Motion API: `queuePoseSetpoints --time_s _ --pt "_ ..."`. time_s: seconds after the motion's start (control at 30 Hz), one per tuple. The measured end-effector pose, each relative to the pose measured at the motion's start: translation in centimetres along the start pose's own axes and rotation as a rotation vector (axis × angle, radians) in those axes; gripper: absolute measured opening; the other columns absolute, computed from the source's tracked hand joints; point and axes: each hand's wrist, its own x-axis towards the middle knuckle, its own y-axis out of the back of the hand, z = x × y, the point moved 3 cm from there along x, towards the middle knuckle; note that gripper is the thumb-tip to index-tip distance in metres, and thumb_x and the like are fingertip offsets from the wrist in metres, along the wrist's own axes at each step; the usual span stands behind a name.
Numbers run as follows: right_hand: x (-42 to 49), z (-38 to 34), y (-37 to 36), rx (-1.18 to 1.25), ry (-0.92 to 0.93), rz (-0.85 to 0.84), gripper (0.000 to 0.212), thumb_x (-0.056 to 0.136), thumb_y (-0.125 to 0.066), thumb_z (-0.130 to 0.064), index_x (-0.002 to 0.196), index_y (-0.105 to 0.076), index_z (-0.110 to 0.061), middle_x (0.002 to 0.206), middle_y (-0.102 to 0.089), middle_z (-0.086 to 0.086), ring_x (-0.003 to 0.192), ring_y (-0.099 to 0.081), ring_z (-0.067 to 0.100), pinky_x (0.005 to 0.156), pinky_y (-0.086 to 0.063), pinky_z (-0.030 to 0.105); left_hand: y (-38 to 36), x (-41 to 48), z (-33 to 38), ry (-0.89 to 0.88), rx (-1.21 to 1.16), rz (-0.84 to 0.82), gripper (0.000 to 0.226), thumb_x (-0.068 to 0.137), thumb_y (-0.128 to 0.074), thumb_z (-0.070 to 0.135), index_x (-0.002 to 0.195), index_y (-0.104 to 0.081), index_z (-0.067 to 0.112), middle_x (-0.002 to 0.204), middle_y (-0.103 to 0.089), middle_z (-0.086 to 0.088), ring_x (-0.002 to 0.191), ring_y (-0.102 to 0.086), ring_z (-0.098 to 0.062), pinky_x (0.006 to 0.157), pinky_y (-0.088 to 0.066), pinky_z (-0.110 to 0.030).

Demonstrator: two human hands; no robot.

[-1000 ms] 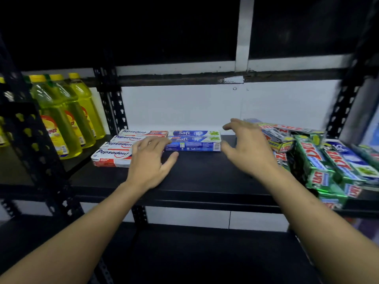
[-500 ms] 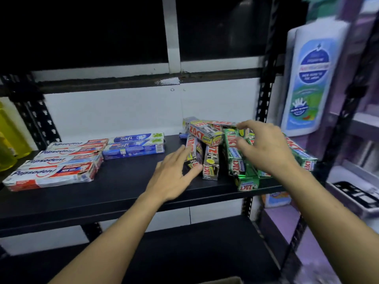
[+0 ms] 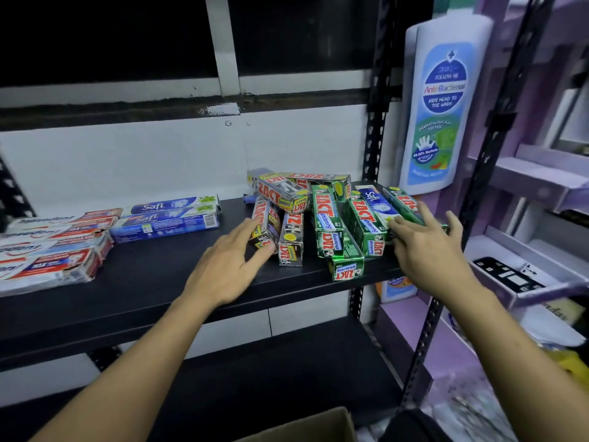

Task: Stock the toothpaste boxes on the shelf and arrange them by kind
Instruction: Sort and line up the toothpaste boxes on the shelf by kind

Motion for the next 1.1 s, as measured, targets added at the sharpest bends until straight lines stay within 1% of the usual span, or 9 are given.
queuePoseSetpoints --time_s 0.07,0.2,0.33,0.5,0.63,0.73,0.93,1.03,1.1 --pt "-0.9 0.3 0.5 0.056 -0.014 0.066 0.018 0.09 -0.061 -0.017 0.107 -0.068 -0.016 0.115 -0.071 -0.001 0.137 -0.04 0.035 0.108 -0.016 0.056 0.0 -0.1 0.0 0.0 0.009 -0.001 0.076 0.09 -0.022 0.08 0.156 -0.013 0.043 0.164 -0.02 0.013 0.146 -0.029 -0.019 0.115 -0.032 -0.053" --pt "-3.5 0.8 1.8 0.178 -0.06 0.169 0.021 0.088 -0.057 -0.033 0.098 -0.069 -0.02 0.111 -0.071 -0.005 0.129 -0.047 0.034 0.104 -0.023 0.049 0.0 0.0 -0.1 -0.007 0.009 0.003 0.079 0.087 -0.02 0.083 0.155 -0.014 0.044 0.163 -0.023 0.012 0.146 -0.03 -0.02 0.114 -0.034 -0.053" --pt "-5.3 0.9 2.1 0.276 -0.119 0.183 0.017 0.091 -0.065 -0.037 0.099 -0.065 -0.022 0.128 -0.062 -0.003 0.124 -0.049 0.028 0.095 -0.034 0.044 0.0 0.0 -0.1 -0.007 0.016 0.007 0.078 0.088 -0.021 0.082 0.155 -0.014 0.043 0.163 -0.024 0.011 0.146 -0.03 -0.02 0.114 -0.033 -0.052" --pt "-6.8 0.1 1.2 0.457 -0.224 0.189 0.041 0.085 -0.072 -0.034 0.121 -0.057 -0.018 0.144 -0.043 0.008 0.125 -0.047 0.032 0.098 -0.045 0.045 0.0 0.0 0.0 -0.003 0.017 0.01 0.078 0.089 -0.022 0.08 0.156 -0.015 0.042 0.163 -0.024 0.011 0.146 -0.029 -0.02 0.114 -0.033 -0.052" --pt "-6.9 -0.8 0.2 0.464 -0.302 0.166 0.061 0.088 -0.069 -0.037 0.143 -0.046 -0.025 0.142 -0.046 0.008 0.127 -0.049 0.027 0.089 -0.05 0.042 0.0 -0.1 0.0 -0.001 0.013 0.006 0.077 0.089 -0.024 0.079 0.156 -0.016 0.04 0.163 -0.026 0.009 0.145 -0.031 -0.021 0.114 -0.034 -0.051" --pt "-6.4 -1.1 0.1 0.487 -0.336 0.234 0.049 0.088 -0.07 -0.031 0.134 -0.057 -0.02 0.131 -0.056 0.01 0.114 -0.057 0.028 0.083 -0.047 0.034 0.0 -0.1 0.0 -0.002 0.015 0.01 0.077 0.089 -0.024 0.08 0.156 -0.016 0.041 0.163 -0.026 0.009 0.146 -0.031 -0.022 0.114 -0.034 -0.051" --pt "-5.4 -1.5 1.8 0.554 -0.316 0.408 0.03 0.086 -0.074 -0.023 0.114 -0.069 -0.013 0.112 -0.069 0.004 0.101 -0.065 0.021 0.085 -0.038 0.016 -0.1 0.1 -0.3 0.0 0.012 0.015 0.076 0.089 -0.024 0.08 0.155 -0.016 0.042 0.161 -0.031 0.009 0.143 -0.035 -0.022 0.112 -0.037 -0.051" --pt "-5.4 -1.7 3.1 0.599 -0.309 0.484 0.027 0.086 -0.075 -0.02 0.111 -0.069 -0.012 0.111 -0.07 0.002 0.097 -0.066 0.021 0.087 -0.045 0.022 0.0 0.1 -0.2 -0.005 0.007 0.021 0.076 0.089 -0.023 0.081 0.155 -0.018 0.043 0.159 -0.034 0.009 0.14 -0.037 -0.022 0.11 -0.038 -0.051" --pt "-5.5 -1.8 3.7 0.629 -0.301 0.522 0.026 0.086 -0.074 -0.02 0.111 -0.069 -0.013 0.114 -0.068 0.001 0.093 -0.068 0.023 0.087 -0.053 0.035 0.1 0.0 -0.1 -0.005 0.002 0.022 0.077 0.089 -0.024 0.08 0.155 -0.019 0.041 0.16 -0.031 0.008 0.143 -0.035 -0.021 0.112 -0.037 -0.051"
